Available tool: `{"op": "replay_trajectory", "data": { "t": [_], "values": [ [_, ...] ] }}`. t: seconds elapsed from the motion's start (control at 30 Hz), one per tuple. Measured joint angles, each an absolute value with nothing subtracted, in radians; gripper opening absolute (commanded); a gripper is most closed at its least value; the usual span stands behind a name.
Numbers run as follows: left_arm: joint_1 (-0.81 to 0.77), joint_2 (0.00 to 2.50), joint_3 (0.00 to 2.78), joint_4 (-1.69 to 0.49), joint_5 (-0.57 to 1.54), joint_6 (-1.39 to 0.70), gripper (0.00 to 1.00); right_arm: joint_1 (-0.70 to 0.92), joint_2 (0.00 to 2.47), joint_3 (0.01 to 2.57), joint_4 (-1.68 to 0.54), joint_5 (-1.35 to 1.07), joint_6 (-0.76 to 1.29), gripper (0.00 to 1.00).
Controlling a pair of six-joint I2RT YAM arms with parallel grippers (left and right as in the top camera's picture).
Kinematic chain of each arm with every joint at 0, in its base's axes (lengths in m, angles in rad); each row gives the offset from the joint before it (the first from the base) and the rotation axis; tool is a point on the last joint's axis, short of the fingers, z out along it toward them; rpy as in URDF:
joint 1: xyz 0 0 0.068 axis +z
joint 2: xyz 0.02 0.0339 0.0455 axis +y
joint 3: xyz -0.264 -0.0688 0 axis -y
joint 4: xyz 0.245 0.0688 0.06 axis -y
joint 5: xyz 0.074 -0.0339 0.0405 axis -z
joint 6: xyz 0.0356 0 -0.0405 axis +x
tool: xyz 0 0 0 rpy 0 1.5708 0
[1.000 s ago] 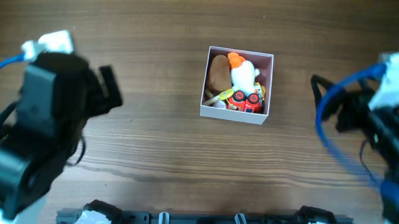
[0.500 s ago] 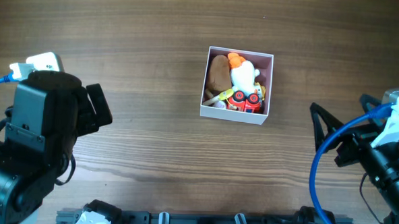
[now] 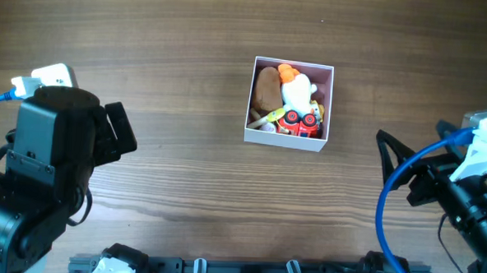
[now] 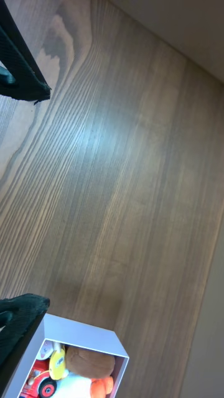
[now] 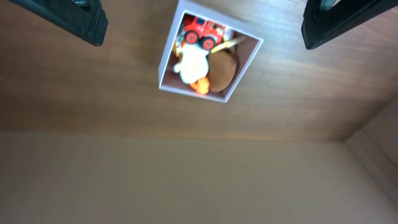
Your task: Pack container
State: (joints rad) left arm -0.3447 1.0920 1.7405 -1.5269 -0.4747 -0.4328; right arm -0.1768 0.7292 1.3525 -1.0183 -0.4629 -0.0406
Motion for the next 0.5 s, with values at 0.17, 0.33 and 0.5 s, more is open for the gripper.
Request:
{"op": "replay_trajectory", "data": {
  "t": [0.17,0.33,0.5],
  "values": [
    [-0.345,1.092,1.74,-1.526,-0.475,-0.433,1.0,-0.177,0.729,1.336,-0.981,-0.463,-0.183,1.0],
    [-0.345,1.092,1.74,-1.526,-0.475,-0.433,1.0,-0.177,0.683,1.147,-0.851,-0.463,-0.274,1.0],
    [-0.345,1.092,1.74,-1.526,-0.475,-0.433,1.0,-0.177,0.54,0.768,-0.554,-0.482,-0.294,1.0]
  ]
}}
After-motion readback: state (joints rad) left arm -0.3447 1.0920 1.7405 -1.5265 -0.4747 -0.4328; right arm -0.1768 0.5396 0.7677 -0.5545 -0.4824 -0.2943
